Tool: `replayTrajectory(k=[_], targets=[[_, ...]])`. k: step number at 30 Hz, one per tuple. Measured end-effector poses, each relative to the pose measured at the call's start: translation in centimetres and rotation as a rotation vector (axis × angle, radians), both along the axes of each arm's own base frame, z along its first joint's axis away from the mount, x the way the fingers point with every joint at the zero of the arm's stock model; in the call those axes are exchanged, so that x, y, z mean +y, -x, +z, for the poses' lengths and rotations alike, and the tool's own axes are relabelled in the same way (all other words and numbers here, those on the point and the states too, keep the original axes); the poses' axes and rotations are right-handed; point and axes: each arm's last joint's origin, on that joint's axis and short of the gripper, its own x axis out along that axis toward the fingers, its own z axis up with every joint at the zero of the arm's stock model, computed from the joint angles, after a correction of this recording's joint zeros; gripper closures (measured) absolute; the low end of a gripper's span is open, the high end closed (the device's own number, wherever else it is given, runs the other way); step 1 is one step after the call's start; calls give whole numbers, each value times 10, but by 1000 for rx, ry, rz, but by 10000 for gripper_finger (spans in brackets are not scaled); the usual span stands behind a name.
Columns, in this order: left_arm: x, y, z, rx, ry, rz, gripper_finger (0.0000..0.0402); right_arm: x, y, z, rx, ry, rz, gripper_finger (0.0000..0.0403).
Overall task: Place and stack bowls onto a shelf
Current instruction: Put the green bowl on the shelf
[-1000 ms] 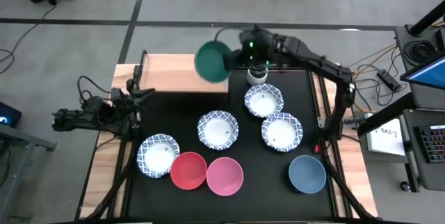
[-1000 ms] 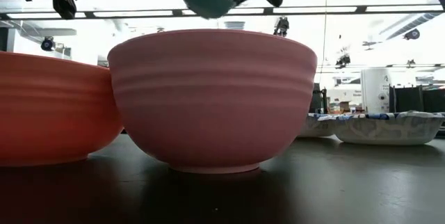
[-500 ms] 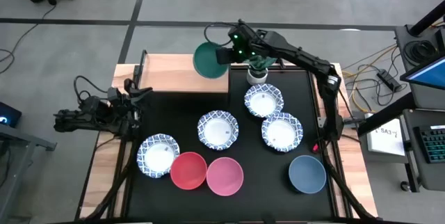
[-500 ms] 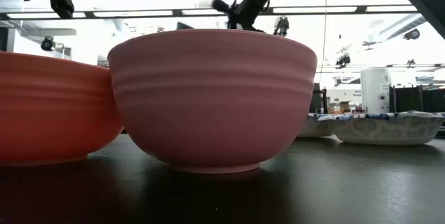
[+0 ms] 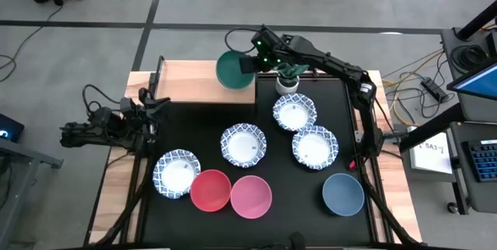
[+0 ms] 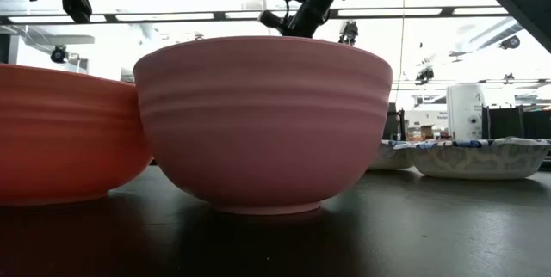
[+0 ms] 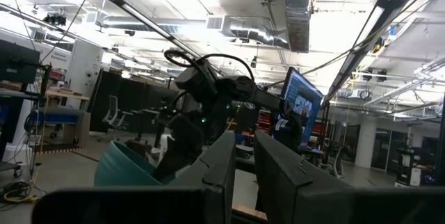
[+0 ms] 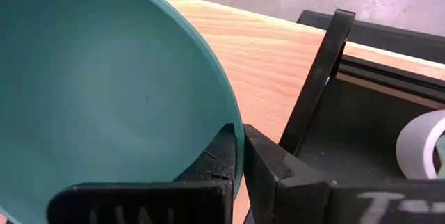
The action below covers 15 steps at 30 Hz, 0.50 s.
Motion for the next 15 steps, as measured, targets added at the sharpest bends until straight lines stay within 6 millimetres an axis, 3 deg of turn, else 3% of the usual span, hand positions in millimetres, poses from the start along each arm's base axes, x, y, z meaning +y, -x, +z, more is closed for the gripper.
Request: replayTrajectory(k=[10, 15], targets=[[0, 0, 0, -1, 0, 0, 364, 0, 0, 0, 14, 23, 25, 392], [0, 0, 0, -1, 0, 0, 364, 0, 0, 0, 15, 25, 24, 367]])
